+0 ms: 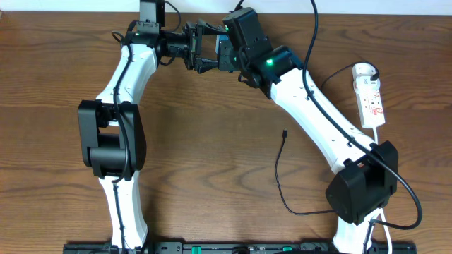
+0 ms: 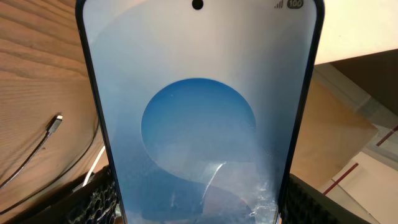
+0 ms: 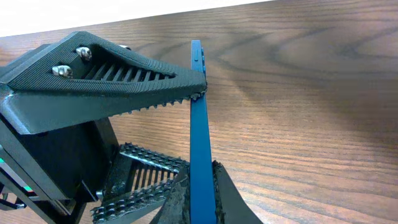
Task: Plug charger to phone and switch on socket
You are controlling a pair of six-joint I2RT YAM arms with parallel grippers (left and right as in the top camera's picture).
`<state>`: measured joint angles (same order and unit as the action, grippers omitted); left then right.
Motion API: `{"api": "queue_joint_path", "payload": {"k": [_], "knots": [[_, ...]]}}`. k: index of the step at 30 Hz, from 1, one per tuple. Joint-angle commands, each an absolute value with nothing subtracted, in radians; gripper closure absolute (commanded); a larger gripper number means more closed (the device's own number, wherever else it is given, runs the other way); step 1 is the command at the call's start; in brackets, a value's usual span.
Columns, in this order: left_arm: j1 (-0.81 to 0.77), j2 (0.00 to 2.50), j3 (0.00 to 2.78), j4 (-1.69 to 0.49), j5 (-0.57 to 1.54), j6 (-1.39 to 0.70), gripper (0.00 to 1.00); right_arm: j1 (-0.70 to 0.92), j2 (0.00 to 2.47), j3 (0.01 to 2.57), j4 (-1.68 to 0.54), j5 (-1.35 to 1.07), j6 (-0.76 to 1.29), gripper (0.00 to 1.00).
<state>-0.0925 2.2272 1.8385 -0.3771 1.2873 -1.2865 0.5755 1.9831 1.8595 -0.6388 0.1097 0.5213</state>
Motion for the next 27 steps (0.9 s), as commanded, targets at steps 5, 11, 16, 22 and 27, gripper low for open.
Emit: {"api": "queue_joint_path", "payload": {"k": [5,11,16,22,27], "knots": [[-0.088,2.188,1.843,-0.371,1.349,-1.296,0.15,0.575,1.982,1.875,-0.624,0.126,0.54,0.99],[-0.088,2.188,1.843,-0.371,1.291,-1.296,0.0,0.556,1.982,1.876,-0.575,0.13,0.591,0.99],[-0.088,2.188,1.843,-0.371,1.21,-1.296,0.0,0.534,1.982,1.876,-0.517,0.133,0.646,0.99],[-0.088,2.188,1.843,-0.371,1.158,-1.386,0.0,0.495,1.982,1.876,-0.517,0.132,1.009,0.99],[-0.088,2.188,1.843,-0.371,1.095,-1.441,0.0,0.469,1.982,1.876,-0.516,0.133,1.239,0.99]]}}
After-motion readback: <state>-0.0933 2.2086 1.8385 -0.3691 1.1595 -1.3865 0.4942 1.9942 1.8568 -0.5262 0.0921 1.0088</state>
